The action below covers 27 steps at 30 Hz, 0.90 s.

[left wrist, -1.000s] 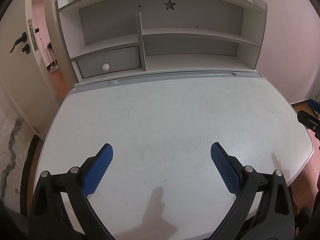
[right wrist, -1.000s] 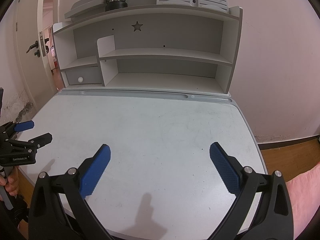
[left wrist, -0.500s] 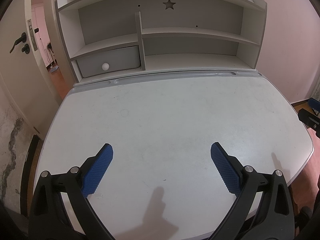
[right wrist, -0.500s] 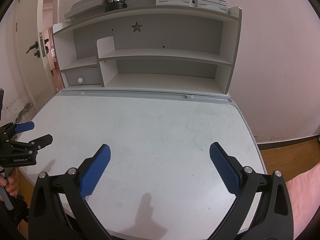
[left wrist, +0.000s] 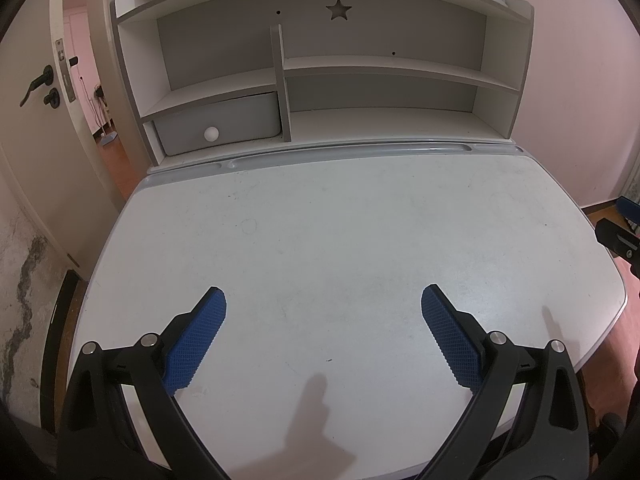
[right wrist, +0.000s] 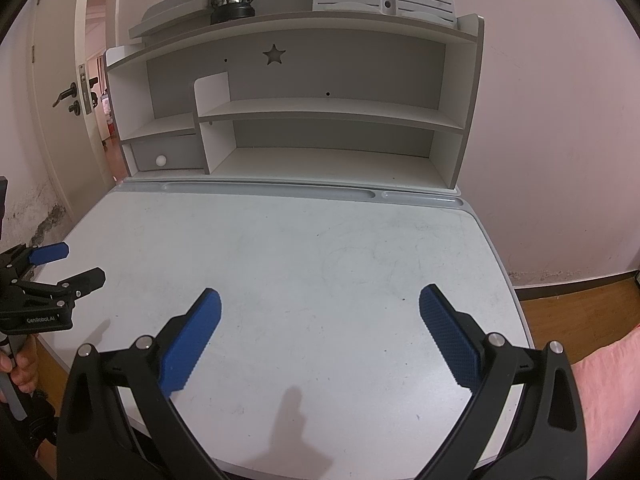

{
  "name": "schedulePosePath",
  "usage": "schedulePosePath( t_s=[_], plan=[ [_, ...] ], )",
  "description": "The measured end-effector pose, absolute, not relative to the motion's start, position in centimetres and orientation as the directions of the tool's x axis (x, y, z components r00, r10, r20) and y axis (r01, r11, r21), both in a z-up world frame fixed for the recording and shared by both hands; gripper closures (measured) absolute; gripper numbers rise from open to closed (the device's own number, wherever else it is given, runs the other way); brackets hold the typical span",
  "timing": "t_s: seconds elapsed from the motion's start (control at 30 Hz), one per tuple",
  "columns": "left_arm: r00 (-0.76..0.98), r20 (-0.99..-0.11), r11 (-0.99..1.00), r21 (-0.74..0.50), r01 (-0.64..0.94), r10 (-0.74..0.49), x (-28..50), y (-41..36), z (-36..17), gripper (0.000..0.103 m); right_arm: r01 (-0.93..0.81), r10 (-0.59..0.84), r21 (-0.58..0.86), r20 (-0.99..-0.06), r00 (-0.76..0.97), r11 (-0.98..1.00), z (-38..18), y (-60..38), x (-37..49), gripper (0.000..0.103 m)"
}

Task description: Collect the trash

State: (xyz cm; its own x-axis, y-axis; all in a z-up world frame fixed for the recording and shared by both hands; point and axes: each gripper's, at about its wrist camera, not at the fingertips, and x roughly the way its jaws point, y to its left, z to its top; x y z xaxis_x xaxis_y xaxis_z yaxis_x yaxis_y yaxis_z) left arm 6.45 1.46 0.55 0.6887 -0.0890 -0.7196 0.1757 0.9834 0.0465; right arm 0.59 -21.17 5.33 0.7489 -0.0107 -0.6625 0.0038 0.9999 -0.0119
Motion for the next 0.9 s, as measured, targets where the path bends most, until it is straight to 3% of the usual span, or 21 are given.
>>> schedulePosePath(
  t_s=[0.9],
  plan=[
    [0.700,-0.709,0.981,0.069,0.181,-0.080,5.97,1.07,0.62,0.008,0.003,-0.011,-0.013,-0.660,0.751,1.000,5.37,-21.32,0.56,0.007]
  ],
)
